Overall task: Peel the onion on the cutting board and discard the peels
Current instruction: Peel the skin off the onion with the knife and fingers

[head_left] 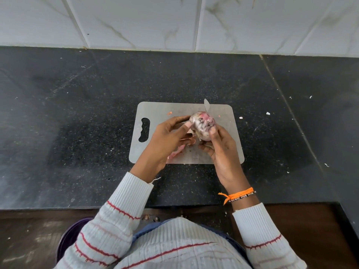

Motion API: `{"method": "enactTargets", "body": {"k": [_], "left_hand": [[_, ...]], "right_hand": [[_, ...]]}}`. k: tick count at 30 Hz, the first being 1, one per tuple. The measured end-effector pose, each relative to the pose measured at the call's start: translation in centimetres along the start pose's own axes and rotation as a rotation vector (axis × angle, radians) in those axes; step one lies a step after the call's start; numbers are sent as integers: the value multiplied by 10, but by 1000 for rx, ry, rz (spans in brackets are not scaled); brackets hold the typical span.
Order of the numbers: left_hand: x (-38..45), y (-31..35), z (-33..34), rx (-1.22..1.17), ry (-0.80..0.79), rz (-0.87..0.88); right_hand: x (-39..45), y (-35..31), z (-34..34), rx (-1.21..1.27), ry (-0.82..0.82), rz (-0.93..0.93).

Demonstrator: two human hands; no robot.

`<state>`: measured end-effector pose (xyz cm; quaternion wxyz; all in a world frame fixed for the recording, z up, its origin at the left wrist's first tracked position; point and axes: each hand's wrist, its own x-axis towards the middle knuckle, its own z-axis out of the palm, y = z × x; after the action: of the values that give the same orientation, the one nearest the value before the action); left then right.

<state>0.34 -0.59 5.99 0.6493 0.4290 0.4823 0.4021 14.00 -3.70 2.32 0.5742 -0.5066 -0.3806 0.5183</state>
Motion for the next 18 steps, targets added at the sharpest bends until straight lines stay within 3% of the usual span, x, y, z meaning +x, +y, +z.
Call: {"method": "enactTargets", "body": {"k": [4,13,16,18], "left_hand": [[-2,0,1,-8,-83,-14],[0,2,-5,169,156,205],[0,2,0,139,166,221],[1,0,0,120,86,183]], "right_hand": [[0,-1,0,-82,27,-137],[2,3,-2,-237,55,-304],[0,3,-2,-245,22,-337],[-1,2,-1,-237,-1,-351]]}}
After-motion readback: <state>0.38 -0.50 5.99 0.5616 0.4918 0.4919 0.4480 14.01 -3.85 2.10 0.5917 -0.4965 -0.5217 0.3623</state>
